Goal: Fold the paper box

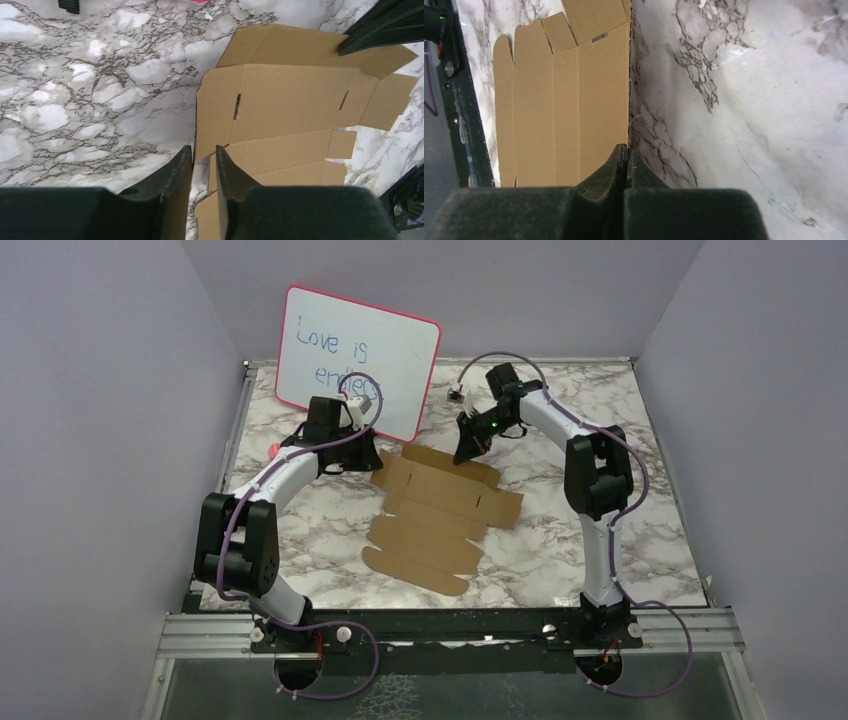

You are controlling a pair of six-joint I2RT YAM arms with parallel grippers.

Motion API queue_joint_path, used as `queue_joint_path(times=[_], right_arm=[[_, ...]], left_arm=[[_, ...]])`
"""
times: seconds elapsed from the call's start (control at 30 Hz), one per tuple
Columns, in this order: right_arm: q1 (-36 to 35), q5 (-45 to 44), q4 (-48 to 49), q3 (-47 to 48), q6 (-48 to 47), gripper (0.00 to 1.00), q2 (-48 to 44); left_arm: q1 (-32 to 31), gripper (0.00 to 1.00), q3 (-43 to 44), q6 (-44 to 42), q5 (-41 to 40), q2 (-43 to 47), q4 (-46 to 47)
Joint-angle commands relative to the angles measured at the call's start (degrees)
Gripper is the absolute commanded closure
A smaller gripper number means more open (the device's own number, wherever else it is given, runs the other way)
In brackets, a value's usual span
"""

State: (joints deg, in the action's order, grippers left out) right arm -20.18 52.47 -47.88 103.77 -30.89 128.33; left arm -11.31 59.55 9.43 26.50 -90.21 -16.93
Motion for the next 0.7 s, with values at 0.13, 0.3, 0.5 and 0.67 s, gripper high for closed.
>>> queue_joint_path(times=[0.13,0.3,0.5,0.67], right_arm=[[-1.15,-7.01,1.55,-1.62,0.24,0.99,-8.15],[-2.05,-8.24,5.69,-6.73,-1.83,0.99,-12.81],[-4.51,-15.72,8.94,-10.59,-6.20,0.99,-16.60],[-6.23,-20.14,12.03,-14.52,-11.21,0.99,-20.12]], left_arm=[[0.89,0.62,0.26,4.75,-4.38,0.27,-0.82],[1.33,0.54,0.22,7.44,-5.31,-0.37,-0.78],[1.64,0.44,0.25,10.83,-4.11,-0.71,-0.21],[1.73,0.33,0.27,13.48,-4.36,2.10,1.61]])
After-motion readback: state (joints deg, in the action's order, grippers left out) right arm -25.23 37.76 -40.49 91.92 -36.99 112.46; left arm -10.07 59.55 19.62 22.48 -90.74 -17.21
